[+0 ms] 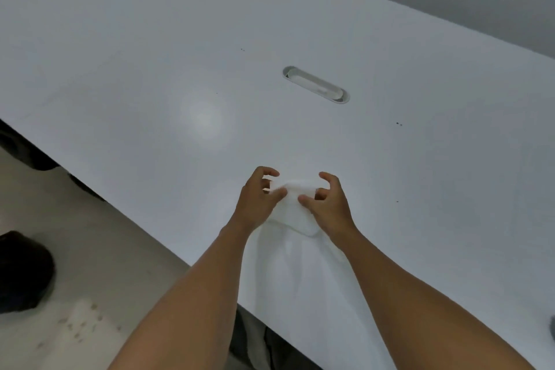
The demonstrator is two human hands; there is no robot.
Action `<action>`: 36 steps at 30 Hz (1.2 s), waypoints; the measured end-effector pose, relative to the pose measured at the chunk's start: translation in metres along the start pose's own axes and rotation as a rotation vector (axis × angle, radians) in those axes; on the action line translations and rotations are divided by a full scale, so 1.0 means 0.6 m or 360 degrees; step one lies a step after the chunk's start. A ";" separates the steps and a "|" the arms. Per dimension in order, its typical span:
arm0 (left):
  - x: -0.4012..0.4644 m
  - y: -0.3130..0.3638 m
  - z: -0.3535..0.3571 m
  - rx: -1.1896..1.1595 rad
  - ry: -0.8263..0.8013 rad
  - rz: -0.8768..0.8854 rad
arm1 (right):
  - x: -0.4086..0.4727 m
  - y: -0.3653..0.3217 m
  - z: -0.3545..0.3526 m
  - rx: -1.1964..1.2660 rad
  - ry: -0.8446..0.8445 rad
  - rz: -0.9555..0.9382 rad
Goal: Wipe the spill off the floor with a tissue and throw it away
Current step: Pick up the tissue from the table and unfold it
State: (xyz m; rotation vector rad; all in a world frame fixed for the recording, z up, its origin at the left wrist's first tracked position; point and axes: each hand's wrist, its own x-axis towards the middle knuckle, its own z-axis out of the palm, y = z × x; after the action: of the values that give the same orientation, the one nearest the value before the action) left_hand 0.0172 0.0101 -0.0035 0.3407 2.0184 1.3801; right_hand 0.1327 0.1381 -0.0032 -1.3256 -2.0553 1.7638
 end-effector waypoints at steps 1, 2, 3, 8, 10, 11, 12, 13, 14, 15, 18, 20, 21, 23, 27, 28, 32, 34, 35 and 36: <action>-0.003 0.004 -0.007 -0.0062 0.0034 0.0002 | 0.003 -0.008 0.001 0.0071 -0.0040 0.0005; -0.006 0.006 -0.012 -0.0114 0.0048 -0.0008 | 0.007 -0.012 0.000 0.0132 -0.0055 0.0005; -0.011 0.009 -0.019 -0.0154 0.0045 -0.0029 | 0.006 -0.019 0.000 0.0187 -0.0050 0.0003; -0.017 0.016 -0.059 -0.0256 -0.0157 -0.0163 | -0.007 -0.031 0.012 0.0547 -0.0074 0.0033; -0.014 0.018 -0.076 -0.0254 -0.0224 -0.0190 | -0.015 -0.033 0.021 0.0572 -0.0073 0.0065; -0.014 0.018 -0.085 -0.0246 -0.0237 -0.0194 | -0.020 -0.035 0.028 0.0581 -0.0048 0.0087; -0.015 0.017 -0.094 -0.0233 -0.0243 -0.0182 | -0.024 -0.039 0.034 0.0609 -0.0016 0.0108; -0.015 0.016 -0.105 -0.0210 -0.0252 -0.0153 | -0.027 -0.044 0.040 0.0647 0.0011 0.0120; -0.015 0.016 -0.115 -0.0188 -0.0272 -0.0116 | -0.030 -0.053 0.047 0.0675 0.0031 0.0124; -0.015 0.015 -0.123 -0.0169 -0.0299 -0.0085 | -0.032 -0.061 0.052 0.0686 0.0047 0.0127; -0.007 0.019 -0.145 -0.0112 -0.0388 -0.0056 | -0.031 -0.085 0.070 0.0693 0.0099 0.0114; 0.007 0.023 -0.157 -0.0085 -0.0465 -0.0059 | -0.028 -0.096 0.080 0.0712 0.0064 0.0095; 0.015 0.025 -0.163 -0.0076 -0.0486 -0.0059 | -0.026 -0.103 0.086 0.0725 0.0016 0.0080; 0.028 0.030 -0.176 -0.0110 -0.0480 -0.0147 | -0.023 -0.107 0.099 0.0721 -0.0066 0.0075; 0.045 0.024 -0.203 -0.0179 -0.0484 -0.0456 | -0.031 -0.095 0.123 0.0554 -0.0057 0.0130; 0.050 0.019 -0.209 -0.0201 -0.0522 -0.0547 | -0.034 -0.091 0.127 0.0525 -0.0049 0.0144; 0.070 -0.003 -0.219 -0.0375 -0.0722 -0.0864 | -0.043 -0.075 0.143 0.0446 -0.0052 0.0189; 0.073 -0.011 -0.211 -0.0310 -0.0753 -0.0830 | -0.048 -0.072 0.146 0.0353 -0.0091 0.0217; 0.073 -0.015 -0.207 -0.0283 -0.0734 -0.0791 | -0.050 -0.071 0.147 0.0291 -0.0110 0.0233; 0.072 -0.020 -0.202 -0.0267 -0.0707 -0.0750 | -0.052 -0.069 0.147 0.0230 -0.0125 0.0259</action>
State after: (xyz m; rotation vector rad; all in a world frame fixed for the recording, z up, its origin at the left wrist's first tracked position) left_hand -0.0918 -0.0592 -0.0029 0.0750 1.4847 1.0546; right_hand 0.0770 0.0546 0.0180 -1.4382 -1.8623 2.0196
